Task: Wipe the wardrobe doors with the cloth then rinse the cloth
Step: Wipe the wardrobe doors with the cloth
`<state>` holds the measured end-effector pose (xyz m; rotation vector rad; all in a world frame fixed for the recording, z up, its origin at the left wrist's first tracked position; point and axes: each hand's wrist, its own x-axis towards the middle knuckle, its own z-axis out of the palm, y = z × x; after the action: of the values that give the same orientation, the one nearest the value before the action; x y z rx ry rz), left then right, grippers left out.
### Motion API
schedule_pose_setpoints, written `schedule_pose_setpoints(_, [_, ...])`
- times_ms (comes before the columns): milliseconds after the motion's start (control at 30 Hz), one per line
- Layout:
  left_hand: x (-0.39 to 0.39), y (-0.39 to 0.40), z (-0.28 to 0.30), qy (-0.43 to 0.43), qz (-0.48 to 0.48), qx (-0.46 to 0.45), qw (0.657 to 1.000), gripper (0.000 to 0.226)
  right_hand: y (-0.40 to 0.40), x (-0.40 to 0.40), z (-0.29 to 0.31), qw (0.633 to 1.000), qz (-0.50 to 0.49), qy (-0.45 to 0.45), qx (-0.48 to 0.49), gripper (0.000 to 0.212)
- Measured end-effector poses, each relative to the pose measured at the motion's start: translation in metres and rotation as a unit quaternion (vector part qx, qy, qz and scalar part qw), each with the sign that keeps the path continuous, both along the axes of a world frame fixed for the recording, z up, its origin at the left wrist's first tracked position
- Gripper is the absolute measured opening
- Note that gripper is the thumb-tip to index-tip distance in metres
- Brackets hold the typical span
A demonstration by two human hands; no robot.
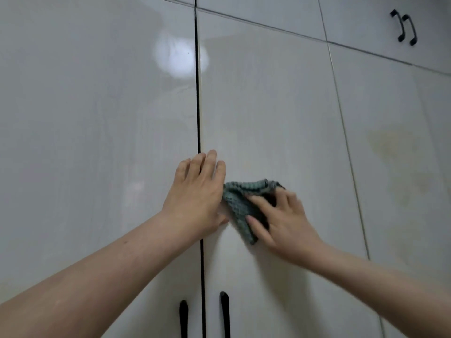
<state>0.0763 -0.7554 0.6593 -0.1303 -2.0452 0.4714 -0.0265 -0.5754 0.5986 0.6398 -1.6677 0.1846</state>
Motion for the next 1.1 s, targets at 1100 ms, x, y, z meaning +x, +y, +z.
schedule_pose_setpoints(1100, [-0.069, 0.144, -0.027, -0.004, -0.002, 0.090, 0.996, 0.115, 0.145, -0.081, 0.086, 0.998, -0.048, 0.013, -0.042, 0.053])
